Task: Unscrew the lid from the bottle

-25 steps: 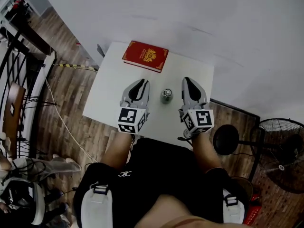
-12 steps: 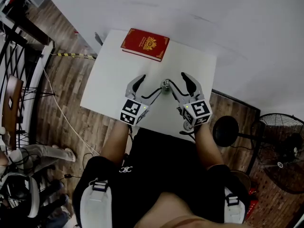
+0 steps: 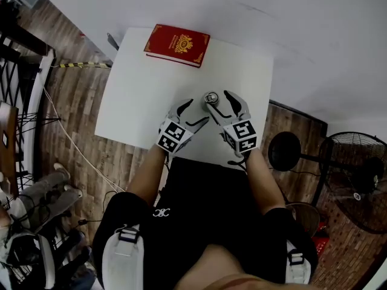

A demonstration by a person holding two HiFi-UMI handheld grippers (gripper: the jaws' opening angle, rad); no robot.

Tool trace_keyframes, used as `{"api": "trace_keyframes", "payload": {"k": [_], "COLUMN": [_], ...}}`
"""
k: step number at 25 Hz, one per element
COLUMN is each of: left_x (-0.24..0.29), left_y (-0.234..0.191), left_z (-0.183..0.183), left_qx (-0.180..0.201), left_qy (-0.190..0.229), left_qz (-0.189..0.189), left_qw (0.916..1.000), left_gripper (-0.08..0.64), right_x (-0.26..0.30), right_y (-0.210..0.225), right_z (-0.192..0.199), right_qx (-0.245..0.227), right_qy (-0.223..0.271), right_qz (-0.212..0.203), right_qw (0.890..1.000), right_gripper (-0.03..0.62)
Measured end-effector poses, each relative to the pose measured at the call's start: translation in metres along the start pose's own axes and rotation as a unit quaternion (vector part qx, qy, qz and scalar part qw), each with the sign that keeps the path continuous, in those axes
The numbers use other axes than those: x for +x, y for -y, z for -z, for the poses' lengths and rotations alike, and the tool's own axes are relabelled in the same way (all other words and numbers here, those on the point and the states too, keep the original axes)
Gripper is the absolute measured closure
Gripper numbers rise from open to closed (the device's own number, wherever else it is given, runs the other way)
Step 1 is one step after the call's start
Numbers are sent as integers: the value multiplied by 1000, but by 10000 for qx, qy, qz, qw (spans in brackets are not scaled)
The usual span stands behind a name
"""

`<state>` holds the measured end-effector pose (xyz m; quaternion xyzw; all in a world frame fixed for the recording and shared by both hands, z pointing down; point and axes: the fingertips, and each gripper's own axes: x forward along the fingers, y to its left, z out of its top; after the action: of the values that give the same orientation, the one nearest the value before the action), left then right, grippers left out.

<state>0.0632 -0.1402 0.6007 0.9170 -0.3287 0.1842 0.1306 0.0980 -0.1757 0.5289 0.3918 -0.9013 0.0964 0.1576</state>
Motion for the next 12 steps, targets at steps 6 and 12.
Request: {"api": "trace_keyframes", "payload": {"k": [6, 12], "left_x": [28, 53], "left_y": [-7, -12], "left_z": [25, 27], "left_qx": [143, 510], "left_qy": [-182, 82], "left_qz": [228, 434], "left_qw": [9995, 9977], "left_gripper": [181, 181], "right_x": [15, 26], "right_y": [7, 13], "right_z": [36, 55], "right_qx": [-69, 5], "right_qy": [-597, -969], "right_qz": [270, 402], "right_qw": [9978, 9945], "right_gripper": [330, 330]}}
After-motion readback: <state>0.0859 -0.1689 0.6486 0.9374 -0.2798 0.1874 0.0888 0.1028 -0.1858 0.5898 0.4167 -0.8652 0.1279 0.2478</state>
